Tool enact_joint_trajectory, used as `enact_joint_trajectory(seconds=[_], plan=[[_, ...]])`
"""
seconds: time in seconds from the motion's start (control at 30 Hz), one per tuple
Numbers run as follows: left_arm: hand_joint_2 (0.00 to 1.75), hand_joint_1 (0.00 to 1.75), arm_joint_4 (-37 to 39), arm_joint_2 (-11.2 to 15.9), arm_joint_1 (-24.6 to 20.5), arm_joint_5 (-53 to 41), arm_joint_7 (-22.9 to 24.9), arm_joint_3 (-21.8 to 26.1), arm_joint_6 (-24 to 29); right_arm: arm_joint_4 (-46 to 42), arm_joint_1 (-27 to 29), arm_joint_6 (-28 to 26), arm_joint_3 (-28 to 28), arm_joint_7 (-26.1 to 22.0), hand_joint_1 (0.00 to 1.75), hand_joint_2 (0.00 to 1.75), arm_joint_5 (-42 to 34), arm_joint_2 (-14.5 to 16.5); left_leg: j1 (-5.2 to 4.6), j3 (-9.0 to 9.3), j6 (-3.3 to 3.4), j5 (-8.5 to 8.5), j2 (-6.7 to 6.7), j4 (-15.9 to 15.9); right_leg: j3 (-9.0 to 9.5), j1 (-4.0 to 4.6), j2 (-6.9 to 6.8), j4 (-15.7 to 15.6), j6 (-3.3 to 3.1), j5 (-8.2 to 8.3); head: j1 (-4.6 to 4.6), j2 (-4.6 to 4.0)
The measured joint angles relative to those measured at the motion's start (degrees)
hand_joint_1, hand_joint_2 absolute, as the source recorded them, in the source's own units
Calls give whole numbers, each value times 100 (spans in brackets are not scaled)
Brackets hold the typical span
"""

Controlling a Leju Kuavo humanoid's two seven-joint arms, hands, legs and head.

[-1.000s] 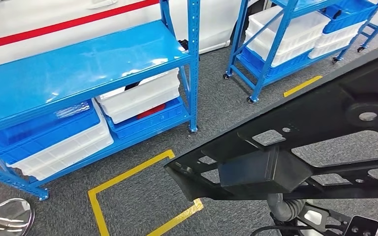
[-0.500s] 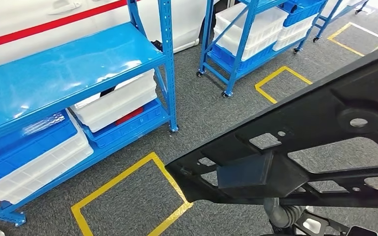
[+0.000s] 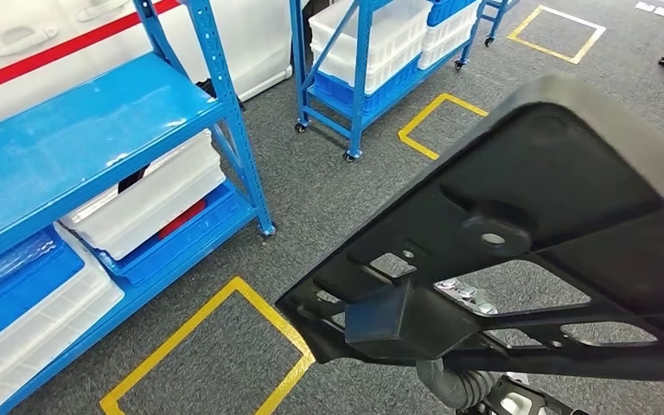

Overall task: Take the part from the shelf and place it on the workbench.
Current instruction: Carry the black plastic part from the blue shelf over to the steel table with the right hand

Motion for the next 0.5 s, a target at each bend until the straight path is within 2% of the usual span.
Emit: enact_joint_trajectory(seconds=[0.03, 0.07, 0.1, 0.13, 0.17, 0.2, 0.23, 0.27, 0.3, 0.33, 0.37, 0.4, 0.43, 0.5], plan=[[175, 0, 1, -9, 13, -8, 48, 0, 19, 32, -21, -43, 74, 0, 166, 175, 1, -43, 3, -197, -16, -198, -90, 423, -9, -1, 65, 3, -13, 6, 0, 0], [175, 0, 1, -18, 28, -8, 91, 1, 41, 66, -24, -64, 141, 0, 166, 175, 4, -80, 5, -371, -29, -327, -124, 784, -14, 1, 135, 6, -17, 9, 0, 0], [175, 0, 3, -31, 39, -1, 123, 1, 62, 97, -19, -75, 199, 0, 166, 175, 16, -112, 7, -472, -36, -348, -136, 977, -14, 1, 208, 10, -17, 11, 0, 0], [175, 0, 4, -48, 47, 13, 147, 2, 82, 124, -15, -77, 251, 0, 166, 175, 35, -138, 12, -458, -37, -243, -141, 927, -10, -1, 282, 17, -13, 11, 0, 0], [175, 0, 6, -64, 50, 32, 166, 2, 105, 148, -14, -68, 301, 0, 166, 175, 56, -162, 22, -334, -34, -43, -162, 643, -2, -4, 355, 27, -6, 8, 0, 0], [175, 0, 7, -81, 52, 49, 178, 2, 121, 169, -14, -55, 344, 0, 166, 175, 76, -183, 41, -145, -31, 188, -248, 218, 1, -7, 425, 41, 9, 2, 0, 0], [175, 0, 9, -103, 53, 63, 184, 2, 134, 190, -16, -43, 384, 0, 166, 175, 92, -205, 63, 31, -23, 347, -409, -181, -10, -2, 492, 63, 34, -3, 1, 0], [175, 0, 10, -126, 55, 74, 184, 2, 140, 211, -19, -35, 420, 0, 166, 175, 107, -227, 80, 154, -5, 444, -542, -466, -34, 1, 559, 85, 68, -3, 1, 0], [175, 0, 13, -151, 60, 79, 180, 3, 138, 233, -22, -34, 449, 0, 166, 175, 122, -250, 85, 210, 18, 472, -646, -612, -65, 0, 618, 102, 107, 4, 1, 0], [175, 0, 15, -181, 62, 80, 176, 3, 134, 255, -23, -37, 473, 0, 166, 175, 137, -275, 76, 214, 51, 457, -671, -634, -96, -2, 679, 107, 150, 20, 2, 0], [175, 0, 15, -208, 63, 75, 170, 3, 127, 273, -22, -46, 488, 0, 166, 175, 149, -304, 69, 210, 90, 474, -603, -638, -120, -11, 740, 102, 193, 37, 2, 0], [175, 0, 16, -237, 57, 67, 165, 4, 114, 286, -17, -59, 497, 0, 166, 175, 160, -338, 69, 209, 132, 493, -537, -651, -134, -19, 722, 112, 229, 35, 2, 0], [175, 0, 17, -269, 50, 55, 162, 4, 98, 296, -14, -73, 503, 0, 166, 175, 168, -375, 72, 211, 181, 510, -470, -668, -168, -16, 618, 173, 261, -11, 2, 0], [175, 0, 21, -325, 48, 36, 180, 4, 72, 309, -9, -99, 516, 0, 166, 175, 180, -455, 67, 209, 260, 533, -318, -697, -382, -13, 278, 629, 310, -299, 2, 0]])
